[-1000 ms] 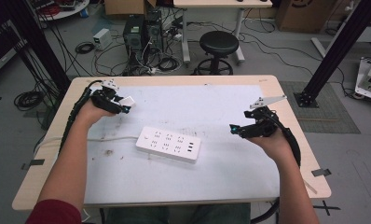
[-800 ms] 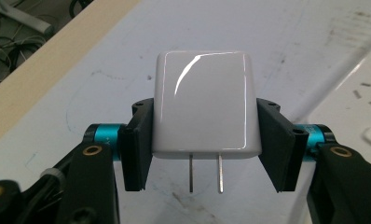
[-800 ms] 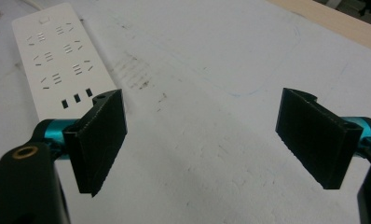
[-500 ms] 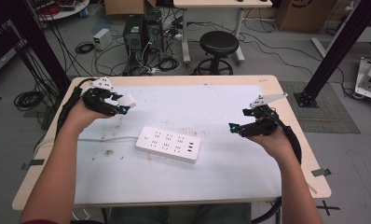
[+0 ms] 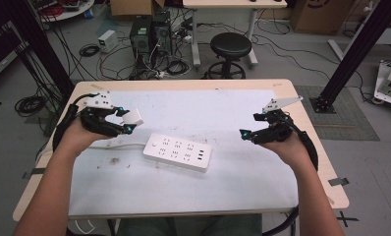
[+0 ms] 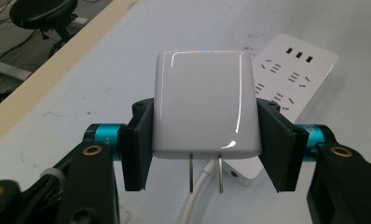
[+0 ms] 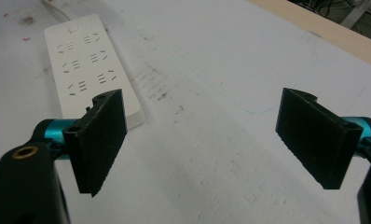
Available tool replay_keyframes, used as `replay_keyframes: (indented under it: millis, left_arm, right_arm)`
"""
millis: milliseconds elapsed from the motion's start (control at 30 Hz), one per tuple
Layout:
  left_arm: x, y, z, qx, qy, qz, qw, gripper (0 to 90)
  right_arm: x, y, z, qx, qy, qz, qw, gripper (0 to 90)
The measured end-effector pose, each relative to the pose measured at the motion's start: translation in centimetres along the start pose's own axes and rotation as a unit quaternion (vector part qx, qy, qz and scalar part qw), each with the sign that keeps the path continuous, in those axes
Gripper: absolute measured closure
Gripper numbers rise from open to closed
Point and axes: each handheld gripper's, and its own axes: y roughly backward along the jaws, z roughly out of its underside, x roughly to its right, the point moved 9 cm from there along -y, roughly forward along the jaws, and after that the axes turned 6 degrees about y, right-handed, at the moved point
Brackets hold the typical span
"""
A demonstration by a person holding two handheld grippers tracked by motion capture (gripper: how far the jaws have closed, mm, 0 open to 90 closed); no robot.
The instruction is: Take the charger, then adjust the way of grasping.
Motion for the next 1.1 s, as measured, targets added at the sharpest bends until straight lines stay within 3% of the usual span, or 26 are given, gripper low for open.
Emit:
replay_keyframes:
  millis: [400,533,733,800,1000,1100]
  left_arm:
    - [0.9,-0.4,-0.1,0.007,-0.016,0.007,0.9998,42.4]
    - [1.1,-0.9,-0.7,0.013,-0.027,0.003,0.9995,42.4]
    - [1.8,-2.1,-1.1,0.012,-0.038,0.014,0.9991,42.4]
    - [2.6,-3.3,-1.3,0.01,-0.058,0.017,0.9981,42.4]
    - [3.9,-4.5,-2.0,0.025,-0.072,0.026,0.9968,42.5]
    - [5.2,-5.5,-2.5,0.039,-0.08,0.035,0.9954,42.4]
  right_arm:
    - [0.1,-0.5,-0.3,-0.003,-0.001,-0.003,1.0,16.4]
    - [0.0,-0.6,-0.4,0.001,-0.005,-0.008,1.0,16.5]
    - [-0.5,-1.0,-0.8,0.001,-0.003,-0.019,0.9998,16.4]
    - [-1.2,-1.4,-1.1,-0.002,-0.004,-0.028,0.9996,16.4]
    - [-1.8,-1.8,-1.5,0.001,-0.004,-0.037,0.9993,16.4]
    - [-3.1,-2.8,-2.5,0.004,-0.013,-0.063,0.9979,16.4]
